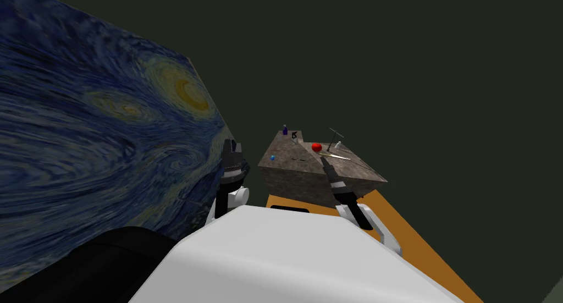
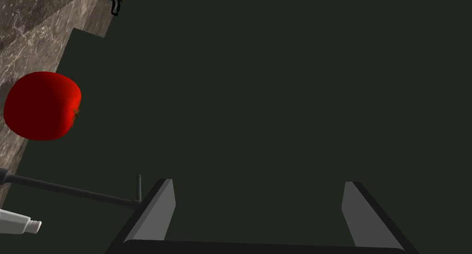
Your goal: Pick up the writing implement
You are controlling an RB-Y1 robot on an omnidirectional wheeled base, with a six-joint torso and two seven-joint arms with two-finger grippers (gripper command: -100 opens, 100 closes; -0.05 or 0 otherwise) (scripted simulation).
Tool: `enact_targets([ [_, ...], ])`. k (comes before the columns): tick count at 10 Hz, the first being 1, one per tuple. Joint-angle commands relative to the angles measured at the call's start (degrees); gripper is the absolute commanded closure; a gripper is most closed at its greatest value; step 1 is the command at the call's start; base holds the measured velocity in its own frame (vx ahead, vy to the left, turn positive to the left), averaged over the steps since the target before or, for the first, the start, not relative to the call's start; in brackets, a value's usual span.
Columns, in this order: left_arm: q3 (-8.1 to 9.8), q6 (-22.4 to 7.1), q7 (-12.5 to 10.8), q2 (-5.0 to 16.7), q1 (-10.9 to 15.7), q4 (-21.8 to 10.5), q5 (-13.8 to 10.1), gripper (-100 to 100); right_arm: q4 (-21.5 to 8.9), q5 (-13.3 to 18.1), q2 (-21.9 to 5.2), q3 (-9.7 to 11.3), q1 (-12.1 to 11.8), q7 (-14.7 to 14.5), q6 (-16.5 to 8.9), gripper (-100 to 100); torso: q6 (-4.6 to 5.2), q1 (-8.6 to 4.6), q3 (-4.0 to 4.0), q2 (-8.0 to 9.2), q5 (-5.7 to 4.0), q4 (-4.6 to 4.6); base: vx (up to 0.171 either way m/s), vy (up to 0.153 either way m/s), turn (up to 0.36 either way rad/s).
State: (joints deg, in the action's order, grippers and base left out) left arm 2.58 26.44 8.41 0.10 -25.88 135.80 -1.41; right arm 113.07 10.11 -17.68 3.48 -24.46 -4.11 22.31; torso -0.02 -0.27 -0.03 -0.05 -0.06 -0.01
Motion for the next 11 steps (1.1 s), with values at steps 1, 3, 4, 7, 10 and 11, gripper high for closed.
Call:
enact_targets([
  [1, 0.0, 0.0, 0.0, 0.0, 0.0, 0.0, 0.0, 0, -1.65, 0.52, -1.76, 0.24, 0.78, -0.41, 0.03, -100, 0.0, 0.0, 0.0, 0.0, 0.0, 0.0, 0.005, -0.056, 0.094],
  [3, 0.0, 0.0, 0.0, 0.0, 0.0, 0.0, 0.0, 0, -5.21, 2.35, -5.66, 1.25, 2.81, -1.31, 0.08, -100, 0.0, 0.06, -0.01, -0.01, 0.01, 0.0, -0.001, -0.055, 0.21],
  [4, 0.0, 0.0, 0.0, 0.0, 0.0, 0.0, 0.0, 0, -6.1, 2.35, -6.93, 1.25, 2.81, -1.31, 0.08, -100, 0.0, 0.03, 0.0, 0.0, 0.0, 0.0, 0.004, -0.056, 0.095],
  [7, 0.0, 0.0, 0.0, 0.0, -0.01, 0.0, 0.0, 0, -10.6, 4.34, -12.06, 2.54, 4.91, -2.07, 0.38, -100, 0.04, 0.08, -0.01, -0.02, 0.01, 0.0, 0.004, -0.049, 0.144],
  [10, 0.0, 0.0, 0.0, 0.0, 0.0, 0.0, 0.0, 0, -13.05, 5.38, -15.27, 3.3, 5.98, -2.37, 0.64, -100, 0.02, 0.11, -0.02, -0.03, 0.02, -0.01, 0.0, -0.036, 0.135],
  [11, 0.0, 0.0, 0.0, 0.0, -0.01, 0.0, 0.0, 0, -15.36, 6.44, -17.61, 4.12, 7.03, -2.63, 0.97, -100, 0.05, 0.14, -0.01, -0.02, 0.03, 0.0, 0.003, -0.033, 0.22],
])
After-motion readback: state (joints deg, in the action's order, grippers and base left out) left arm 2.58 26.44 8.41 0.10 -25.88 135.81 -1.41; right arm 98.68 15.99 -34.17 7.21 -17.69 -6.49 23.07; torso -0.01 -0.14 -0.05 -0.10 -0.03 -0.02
